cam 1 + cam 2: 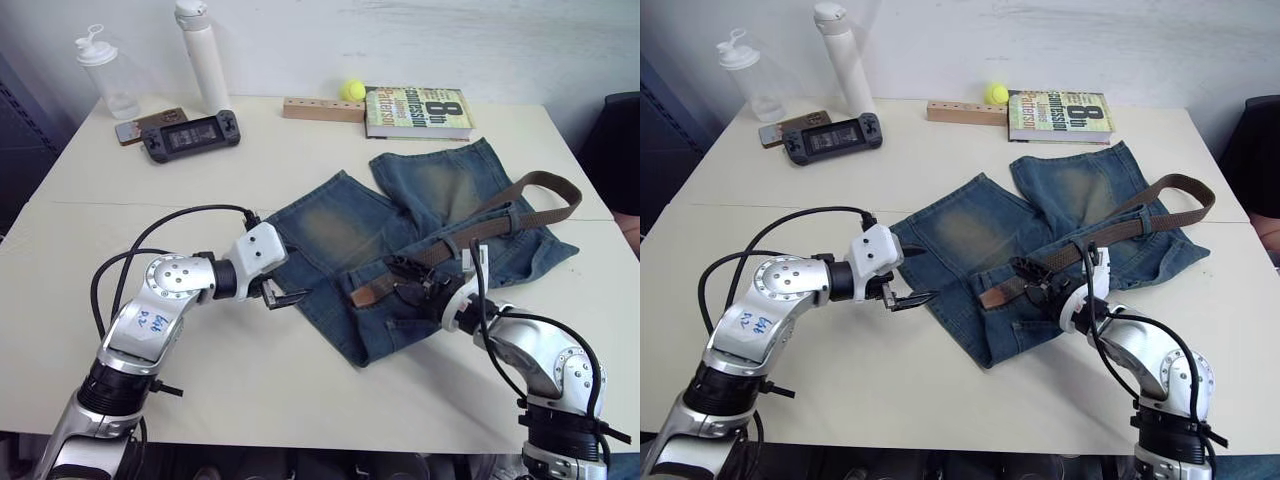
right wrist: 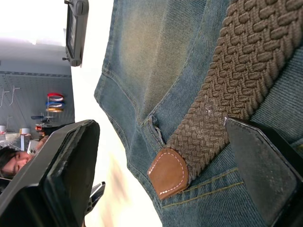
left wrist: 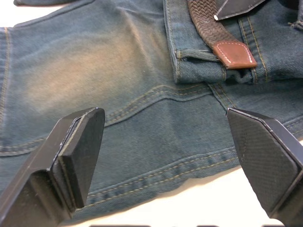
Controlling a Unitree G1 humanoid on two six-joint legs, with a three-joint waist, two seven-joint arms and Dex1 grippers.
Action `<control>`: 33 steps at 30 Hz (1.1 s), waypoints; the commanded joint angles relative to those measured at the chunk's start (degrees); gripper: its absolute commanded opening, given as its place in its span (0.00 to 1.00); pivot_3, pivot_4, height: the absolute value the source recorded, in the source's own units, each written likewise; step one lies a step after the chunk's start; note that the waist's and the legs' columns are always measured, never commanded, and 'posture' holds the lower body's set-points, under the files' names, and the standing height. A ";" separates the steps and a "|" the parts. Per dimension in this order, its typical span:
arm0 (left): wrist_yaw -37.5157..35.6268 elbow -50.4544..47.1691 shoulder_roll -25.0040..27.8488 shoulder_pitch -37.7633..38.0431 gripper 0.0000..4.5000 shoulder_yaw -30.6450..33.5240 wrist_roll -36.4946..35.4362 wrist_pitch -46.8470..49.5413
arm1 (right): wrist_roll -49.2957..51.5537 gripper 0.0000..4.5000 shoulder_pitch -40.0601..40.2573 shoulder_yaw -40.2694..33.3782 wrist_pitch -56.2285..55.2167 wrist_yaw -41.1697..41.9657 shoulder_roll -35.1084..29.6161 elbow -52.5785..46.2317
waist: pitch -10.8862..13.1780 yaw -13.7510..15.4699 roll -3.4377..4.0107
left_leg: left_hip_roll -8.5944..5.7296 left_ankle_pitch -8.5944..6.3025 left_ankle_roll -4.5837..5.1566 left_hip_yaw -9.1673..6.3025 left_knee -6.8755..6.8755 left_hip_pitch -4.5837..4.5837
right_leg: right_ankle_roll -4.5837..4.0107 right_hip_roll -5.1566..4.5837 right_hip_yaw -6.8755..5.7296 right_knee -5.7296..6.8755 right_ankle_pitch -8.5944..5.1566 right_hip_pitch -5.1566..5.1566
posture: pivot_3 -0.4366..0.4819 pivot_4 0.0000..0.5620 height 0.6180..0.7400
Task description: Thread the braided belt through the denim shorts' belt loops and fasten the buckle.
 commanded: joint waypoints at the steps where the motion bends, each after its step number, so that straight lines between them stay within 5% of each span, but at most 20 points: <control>1: 0.23 -2.19 0.55 -0.65 1.00 0.28 -0.43 0.17 | 1.34 0.99 0.67 0.27 -1.39 0.60 -3.81 1.24 | 0.00 0.04 0.00 | 0.00 0.00 0.00 -0.01 0.00 0.00 | 0.00 0.00 0.00 0.00 0.00 0.00 | 0.48 0.27 0.98; 12: 0.30 -2.59 0.66 -1.10 1.00 -1.48 0.43 -0.23 | 0.61 0.99 3.30 1.99 -1.59 6.42 -8.25 3.41 | 0.00 0.22 0.00 | 0.00 0.00 0.03 -0.08 -0.01 -0.02 | 0.01 -0.01 -0.02 -0.11 0.00 0.08 | 0.48 0.27 0.98; 31: 1.86 -4.22 0.87 -1.09 1.00 -0.58 -0.96 2.11 | 1.02 0.99 -3.21 5.98 -5.15 11.21 -4.63 5.79 | 0.00 0.01 0.00 | 0.02 0.01 0.03 -0.10 -0.03 -0.04 | 0.01 -0.01 -0.03 -0.13 0.00 0.06 | 0.48 0.27 0.98; 33: 1.81 -4.13 1.17 -1.04 1.00 -0.75 -0.68 1.91 | 0.31 0.88 -2.67 6.71 -5.14 10.69 -4.65 5.99 | 0.00 0.00 0.00 | 0.02 0.01 0.03 -0.11 -0.03 -0.04 | 0.01 0.00 -0.04 -0.13 0.00 0.06 | 0.48 0.27 0.98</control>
